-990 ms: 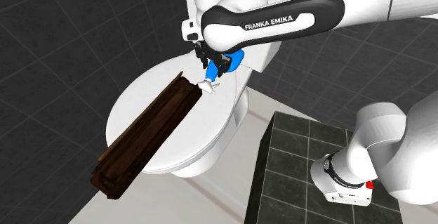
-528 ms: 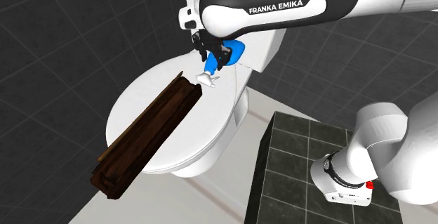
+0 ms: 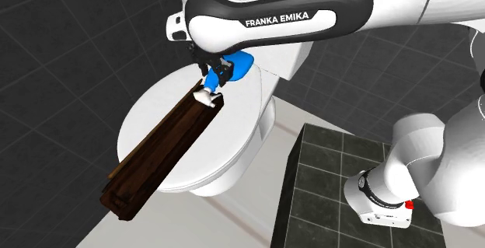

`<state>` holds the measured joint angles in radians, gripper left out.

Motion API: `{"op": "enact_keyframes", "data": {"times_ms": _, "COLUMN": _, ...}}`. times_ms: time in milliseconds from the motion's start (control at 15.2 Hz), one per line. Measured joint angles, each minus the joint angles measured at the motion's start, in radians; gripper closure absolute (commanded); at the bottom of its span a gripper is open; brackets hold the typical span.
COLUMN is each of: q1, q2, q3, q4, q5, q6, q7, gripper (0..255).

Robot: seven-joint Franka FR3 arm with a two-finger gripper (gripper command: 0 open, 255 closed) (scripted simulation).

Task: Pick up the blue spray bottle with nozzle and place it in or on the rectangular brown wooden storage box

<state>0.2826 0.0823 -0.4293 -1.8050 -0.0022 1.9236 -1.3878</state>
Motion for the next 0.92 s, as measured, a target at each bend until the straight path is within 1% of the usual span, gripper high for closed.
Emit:
{"op": "enact_keyframes", "data": {"times_ms": 396, "q1": 0.039, "q2": 0.136, "q3": 0.044, "q4": 0.172, "q5": 0.046, "q6": -0.049, "q7": 0.078, "gripper": 255}}
{"op": "enact_keyframes", "data": {"times_ms": 528, "q1": 0.049, "q2": 0.194, "q3": 0.058, "q4": 0.254, "q5": 0.062, "q6": -0.076, "q7": 0.103, "gripper": 255}}
{"op": "enact_keyframes", "data": {"times_ms": 594, "q1": 0.059, "q2": 0.209, "q3": 0.065, "q4": 0.278, "q5": 0.065, "q6": -0.086, "q7": 0.121, "gripper": 255}}
{"op": "enact_keyframes", "data": {"times_ms": 726, "q1": 0.060, "q2": 0.287, "q3": 0.078, "q4": 0.385, "q5": 0.086, "q6": -0.118, "q7": 0.142, "gripper": 255}}
{"op": "enact_keyframes", "data": {"times_ms": 858, "q1": 0.069, "q2": 0.335, "q3": 0.089, "q4": 0.451, "q5": 0.096, "q6": -0.139, "q7": 0.167, "gripper": 255}}
{"op": "enact_keyframes", "data": {"times_ms": 924, "q1": 0.065, "q2": 0.388, "q3": 0.097, "q4": 0.540, "q5": 0.108, "q6": -0.175, "q7": 0.179, "gripper": 255}}
